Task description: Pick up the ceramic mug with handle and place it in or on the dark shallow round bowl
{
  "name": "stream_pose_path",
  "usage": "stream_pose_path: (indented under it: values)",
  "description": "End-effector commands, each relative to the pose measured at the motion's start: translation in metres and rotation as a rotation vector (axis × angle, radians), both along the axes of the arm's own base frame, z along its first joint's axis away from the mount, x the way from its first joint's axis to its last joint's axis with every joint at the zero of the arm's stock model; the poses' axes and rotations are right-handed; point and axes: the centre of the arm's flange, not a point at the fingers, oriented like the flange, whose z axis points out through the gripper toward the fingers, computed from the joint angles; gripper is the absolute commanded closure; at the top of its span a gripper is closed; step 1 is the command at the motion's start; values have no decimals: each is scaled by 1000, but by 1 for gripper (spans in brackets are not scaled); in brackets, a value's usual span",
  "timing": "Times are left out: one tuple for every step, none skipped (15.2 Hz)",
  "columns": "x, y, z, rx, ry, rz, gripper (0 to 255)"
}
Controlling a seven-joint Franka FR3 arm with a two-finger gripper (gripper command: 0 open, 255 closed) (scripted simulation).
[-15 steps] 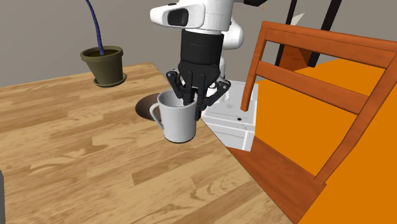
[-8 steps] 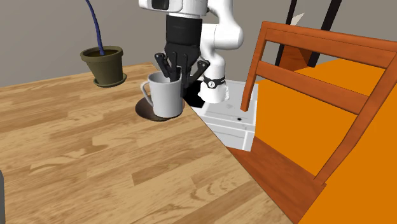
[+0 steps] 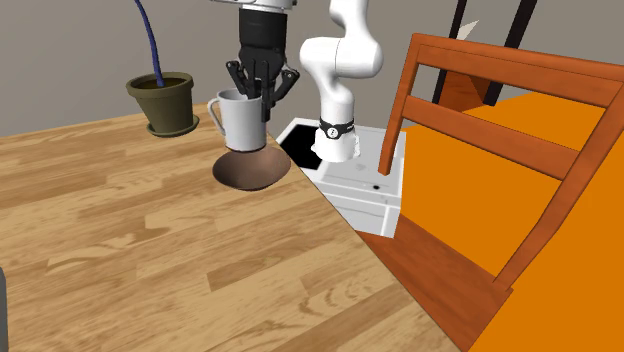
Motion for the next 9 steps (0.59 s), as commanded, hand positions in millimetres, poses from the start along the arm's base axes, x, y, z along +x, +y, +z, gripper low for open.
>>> stream_pose_path:
  values:
    - [-18,-19,2,1,0,1,255]
    - [-28,-29,3,1,0,1,255]
    - [-37,-38,4,1,0,1,255]
    - [-42,-42,5,1,0,1,255]
    - [-42,-42,0,1,0,1,255]
    - [-42,-42,-6,1,0,1,255]
    - [-42,-42,-11,1,0,1,255]
    - [-42,-42,-16,1,0,1,255]
    - [-42,-42,-22,1,0,1,255]
